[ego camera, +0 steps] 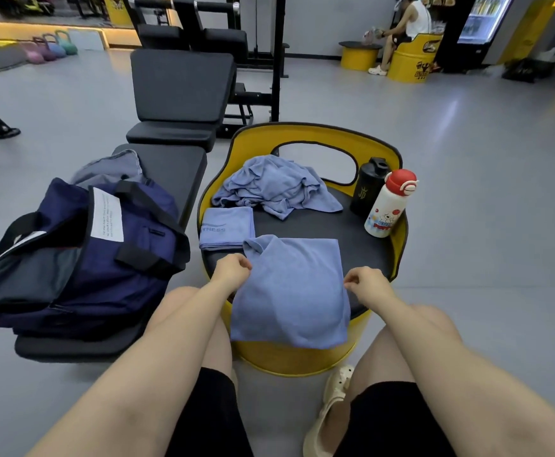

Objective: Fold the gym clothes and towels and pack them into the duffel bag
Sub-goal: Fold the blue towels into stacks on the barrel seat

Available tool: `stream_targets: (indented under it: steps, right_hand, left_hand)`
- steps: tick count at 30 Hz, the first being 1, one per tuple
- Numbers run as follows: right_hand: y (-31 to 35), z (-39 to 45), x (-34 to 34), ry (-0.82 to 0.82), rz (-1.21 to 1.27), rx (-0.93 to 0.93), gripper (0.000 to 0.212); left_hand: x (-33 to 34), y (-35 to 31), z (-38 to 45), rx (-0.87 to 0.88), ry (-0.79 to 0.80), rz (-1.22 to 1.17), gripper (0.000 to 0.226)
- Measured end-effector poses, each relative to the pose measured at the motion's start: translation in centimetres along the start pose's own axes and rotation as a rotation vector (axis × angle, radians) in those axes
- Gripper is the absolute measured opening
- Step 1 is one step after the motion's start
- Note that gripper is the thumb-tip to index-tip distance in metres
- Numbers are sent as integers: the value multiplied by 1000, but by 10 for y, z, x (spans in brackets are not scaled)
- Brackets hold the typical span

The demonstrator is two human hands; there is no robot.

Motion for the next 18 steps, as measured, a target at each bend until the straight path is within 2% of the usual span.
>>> stream_targets:
  steps: [5,11,18]
  right_hand:
    - [1,44,-15,-1,-17,22,10]
    - [-5,96,-11,12,90,132,10]
    - [-10,144,18,1,273,279,24]
  left_hand:
    - [1,-8,40,-36,-9,26,24]
    - [18,-2,85,-153,-25,-13,32]
    - [20,23,131,-208,-205,-172,31]
Point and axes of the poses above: each hand's wrist, its own z-axis towards the middle knuckle, its own x-axis out of the palm, y = z × x, the point moved 6 cm from there along z, towards the middle knuckle, and after that the axes turned 7 degrees about -z, right-handed, at the moved point
